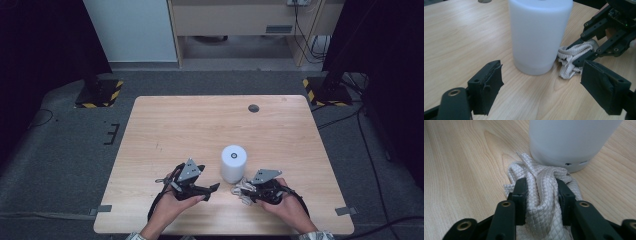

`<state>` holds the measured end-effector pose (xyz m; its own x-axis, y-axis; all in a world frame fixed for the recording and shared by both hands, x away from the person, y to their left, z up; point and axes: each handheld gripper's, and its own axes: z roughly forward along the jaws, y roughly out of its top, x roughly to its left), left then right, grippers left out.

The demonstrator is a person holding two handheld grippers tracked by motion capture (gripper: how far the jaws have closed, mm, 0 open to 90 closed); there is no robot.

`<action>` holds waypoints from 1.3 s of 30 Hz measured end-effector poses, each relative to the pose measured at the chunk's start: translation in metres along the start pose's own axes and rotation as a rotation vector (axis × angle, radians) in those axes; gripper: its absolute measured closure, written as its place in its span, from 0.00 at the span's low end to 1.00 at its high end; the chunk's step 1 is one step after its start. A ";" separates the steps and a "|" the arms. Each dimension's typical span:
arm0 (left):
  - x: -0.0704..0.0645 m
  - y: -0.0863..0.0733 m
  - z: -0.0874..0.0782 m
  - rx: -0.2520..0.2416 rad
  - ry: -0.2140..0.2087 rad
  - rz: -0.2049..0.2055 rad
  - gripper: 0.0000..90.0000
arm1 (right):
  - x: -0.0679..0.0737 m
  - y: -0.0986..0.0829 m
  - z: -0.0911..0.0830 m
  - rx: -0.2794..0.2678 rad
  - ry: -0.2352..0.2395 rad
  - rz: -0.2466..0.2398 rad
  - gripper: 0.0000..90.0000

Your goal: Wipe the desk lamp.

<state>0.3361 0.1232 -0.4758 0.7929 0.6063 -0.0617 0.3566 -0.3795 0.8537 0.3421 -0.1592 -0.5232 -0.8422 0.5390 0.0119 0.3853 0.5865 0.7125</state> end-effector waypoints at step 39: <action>-0.001 0.060 0.059 0.048 -0.053 0.097 0.10 | -0.019 0.012 -0.078 -0.265 -0.081 0.140 0.78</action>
<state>0.3858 0.0585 -0.4547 0.8492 0.5280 -0.0085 0.2996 -0.4686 0.8311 0.3329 -0.2096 -0.4599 -0.7512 0.6559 0.0741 0.3743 0.3309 0.8663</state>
